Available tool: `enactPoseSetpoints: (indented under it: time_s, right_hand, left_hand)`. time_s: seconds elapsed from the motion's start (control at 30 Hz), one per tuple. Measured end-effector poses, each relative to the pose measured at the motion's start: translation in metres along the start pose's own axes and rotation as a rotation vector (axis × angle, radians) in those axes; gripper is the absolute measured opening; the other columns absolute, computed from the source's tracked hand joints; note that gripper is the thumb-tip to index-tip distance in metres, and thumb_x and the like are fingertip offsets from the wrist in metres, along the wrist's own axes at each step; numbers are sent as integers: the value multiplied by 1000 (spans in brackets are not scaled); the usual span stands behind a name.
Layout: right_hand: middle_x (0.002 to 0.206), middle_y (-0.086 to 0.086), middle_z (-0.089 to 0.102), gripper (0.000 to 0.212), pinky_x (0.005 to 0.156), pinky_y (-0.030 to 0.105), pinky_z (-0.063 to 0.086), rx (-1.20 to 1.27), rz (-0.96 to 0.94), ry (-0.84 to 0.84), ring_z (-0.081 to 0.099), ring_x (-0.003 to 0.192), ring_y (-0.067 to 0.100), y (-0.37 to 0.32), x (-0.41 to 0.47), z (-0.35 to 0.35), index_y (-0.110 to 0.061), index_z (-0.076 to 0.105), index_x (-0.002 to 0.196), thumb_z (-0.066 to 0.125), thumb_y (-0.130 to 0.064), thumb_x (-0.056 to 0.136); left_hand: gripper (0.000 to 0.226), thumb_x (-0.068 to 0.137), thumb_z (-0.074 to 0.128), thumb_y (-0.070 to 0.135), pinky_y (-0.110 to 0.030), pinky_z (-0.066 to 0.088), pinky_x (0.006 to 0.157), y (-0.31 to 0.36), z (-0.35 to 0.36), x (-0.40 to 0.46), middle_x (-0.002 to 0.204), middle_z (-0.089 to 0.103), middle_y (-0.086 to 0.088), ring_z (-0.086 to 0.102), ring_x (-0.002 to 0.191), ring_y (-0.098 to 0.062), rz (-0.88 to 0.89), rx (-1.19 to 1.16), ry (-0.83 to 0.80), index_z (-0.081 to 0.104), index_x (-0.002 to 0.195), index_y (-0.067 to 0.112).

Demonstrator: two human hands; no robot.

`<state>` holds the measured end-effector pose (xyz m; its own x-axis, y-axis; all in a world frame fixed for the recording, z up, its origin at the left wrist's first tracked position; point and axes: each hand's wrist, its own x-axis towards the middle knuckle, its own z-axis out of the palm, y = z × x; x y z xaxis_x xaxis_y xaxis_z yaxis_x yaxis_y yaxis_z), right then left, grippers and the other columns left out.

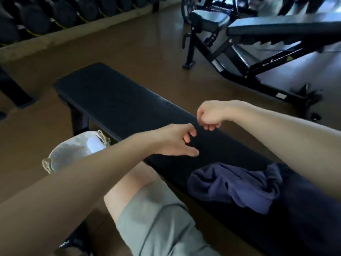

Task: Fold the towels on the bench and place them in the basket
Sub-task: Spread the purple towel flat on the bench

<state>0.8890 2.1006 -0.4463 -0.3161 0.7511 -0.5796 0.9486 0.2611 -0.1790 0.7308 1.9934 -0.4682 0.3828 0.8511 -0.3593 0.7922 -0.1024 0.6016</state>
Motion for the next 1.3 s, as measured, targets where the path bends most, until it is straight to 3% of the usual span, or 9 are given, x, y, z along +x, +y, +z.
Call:
enactPoseSetpoints:
  time_s: [0.1,0.23,0.4,0.57,0.67,0.8,1.0,1.1,1.3]
  right_hand:
    - [102,10,75,20,67,28,55,-28,69,-172,72,81,18,45,-26,19,-9,68,115,57,-15,99]
    - [107,3,72,28,87,33,59,4,56,-348,71,98,18,68,-50,44,-18,65,121,60,-13,94]
    - [117,11,73,31,101,43,54,163,-1,-485,70,110,29,75,-61,62,-15,65,124,63,-19,92]
    - [108,11,75,37,88,41,59,381,-90,-302,73,100,28,77,-57,64,-13,66,117,74,-26,84]
    - [87,11,70,30,64,35,50,307,-143,-25,65,75,22,69,-49,53,-7,66,100,72,-27,78]
    - [78,2,62,10,56,30,42,129,-241,296,56,69,21,59,-45,34,-12,58,82,67,-16,79]
    - [82,3,55,18,65,41,46,119,-315,544,55,79,30,50,-26,23,-14,49,80,56,0,72]
    - [88,4,53,18,73,48,50,110,-338,587,54,84,31,41,-21,22,-17,50,84,56,-3,74]
    - [94,0,66,21,76,40,52,418,-381,299,64,89,25,20,-20,25,-18,59,96,74,-16,81]
  left_hand:
    - [73,82,73,57,-37,51,95,29,51,21,127,59,5,58,112,-18,35,133,-114,47,142,24]
    - [49,79,73,53,-36,45,66,41,101,39,102,58,2,58,90,-24,79,256,-46,53,110,21]
    - [26,86,63,29,-43,56,77,40,106,44,104,65,1,62,92,-25,67,190,-23,56,111,25]
    - [14,83,61,14,-33,40,65,26,58,43,79,52,4,53,82,-21,-18,85,230,49,79,19]
    - [26,82,65,11,-32,36,58,16,17,33,72,51,3,43,68,-17,-19,69,319,42,73,20]
    - [27,80,63,9,-39,38,59,10,-26,16,75,53,-1,48,68,-22,35,297,360,39,74,20]
    - [43,74,75,52,-35,45,64,1,-69,-2,90,53,10,53,77,-11,61,464,279,43,93,32]
    - [33,90,57,62,-36,42,66,-7,-78,-4,85,54,6,53,76,-14,25,468,277,45,89,32]
    - [15,97,52,28,-31,33,57,-20,-95,-6,81,53,3,48,68,-11,109,563,448,44,87,21]
